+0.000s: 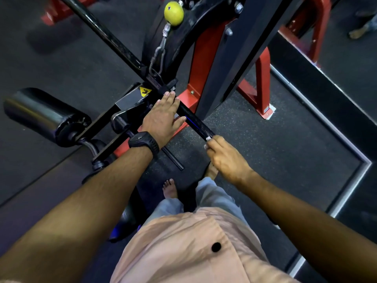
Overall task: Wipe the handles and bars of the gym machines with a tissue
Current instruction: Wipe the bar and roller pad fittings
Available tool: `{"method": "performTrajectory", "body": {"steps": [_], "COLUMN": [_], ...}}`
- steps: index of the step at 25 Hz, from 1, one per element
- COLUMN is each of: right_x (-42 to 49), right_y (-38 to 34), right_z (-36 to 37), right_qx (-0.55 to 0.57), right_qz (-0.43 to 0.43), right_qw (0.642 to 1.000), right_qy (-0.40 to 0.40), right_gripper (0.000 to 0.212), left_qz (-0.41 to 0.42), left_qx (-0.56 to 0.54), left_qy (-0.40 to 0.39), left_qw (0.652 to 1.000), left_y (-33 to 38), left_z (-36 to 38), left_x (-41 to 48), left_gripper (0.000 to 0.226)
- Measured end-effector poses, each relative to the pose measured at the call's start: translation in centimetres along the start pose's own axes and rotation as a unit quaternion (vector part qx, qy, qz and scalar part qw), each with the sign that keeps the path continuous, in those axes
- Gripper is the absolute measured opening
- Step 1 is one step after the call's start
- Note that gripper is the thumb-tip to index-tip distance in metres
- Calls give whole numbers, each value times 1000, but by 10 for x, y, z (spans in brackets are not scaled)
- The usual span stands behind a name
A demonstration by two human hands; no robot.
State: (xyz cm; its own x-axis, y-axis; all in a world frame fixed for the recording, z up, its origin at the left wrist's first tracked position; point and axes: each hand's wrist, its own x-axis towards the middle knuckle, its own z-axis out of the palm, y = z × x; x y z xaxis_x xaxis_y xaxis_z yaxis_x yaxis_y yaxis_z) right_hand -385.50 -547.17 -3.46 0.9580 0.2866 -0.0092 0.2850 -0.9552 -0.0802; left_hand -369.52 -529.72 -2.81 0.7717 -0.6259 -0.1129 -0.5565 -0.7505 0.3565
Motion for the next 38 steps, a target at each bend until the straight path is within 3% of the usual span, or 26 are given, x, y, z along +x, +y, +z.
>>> {"method": "performTrajectory", "body": {"steps": [3,7,9,13,17,20,25,28,31,32,36,38], "right_x": [-2,-5,16,43,14,22,7,16,-3,-2,5,-4], "right_y": [8,-3,3,29,45,54,50,53,50,51,49,44], "right_z": [-3,-3,-5,-10,5,16,20,14,18,16,9,13], "right_qx": [209,305,329,390,450,500,575,588,657,664,655,610], "right_qz": [138,229,262,242,307,276,316,290,346,351,331,323], "right_qw": [963,906,893,884,838,821,754,755,669,658,679,720], "right_qy": [96,184,160,86,27,6,3,-9,-46,-48,-1,72], "right_gripper": [14,11,8,8,9,12,19,14,25,27,19,11], "left_qz": [-3,4,-4,-33,-32,-43,-61,-60,-71,-71,-71,-76], "left_qx": [-13,-28,-41,-62,-63,-74,-68,-67,-54,-51,-46,-42], "left_qy": [8,-4,-7,-12,-1,15,11,13,4,4,13,14], "left_qw": [1000,1000,999,997,997,996,996,996,996,996,996,996], "left_y": [2,8,12,22,30,41,45,50,51,51,53,54], "left_z": [5,11,16,20,22,29,28,27,25,25,26,24], "left_x": [1,-7,-12,-14,-21,-29,-31,-30,-31,-32,-32,-31], "left_gripper": [65,72,74,77,70,74,75,75,75,75,75,75]}}
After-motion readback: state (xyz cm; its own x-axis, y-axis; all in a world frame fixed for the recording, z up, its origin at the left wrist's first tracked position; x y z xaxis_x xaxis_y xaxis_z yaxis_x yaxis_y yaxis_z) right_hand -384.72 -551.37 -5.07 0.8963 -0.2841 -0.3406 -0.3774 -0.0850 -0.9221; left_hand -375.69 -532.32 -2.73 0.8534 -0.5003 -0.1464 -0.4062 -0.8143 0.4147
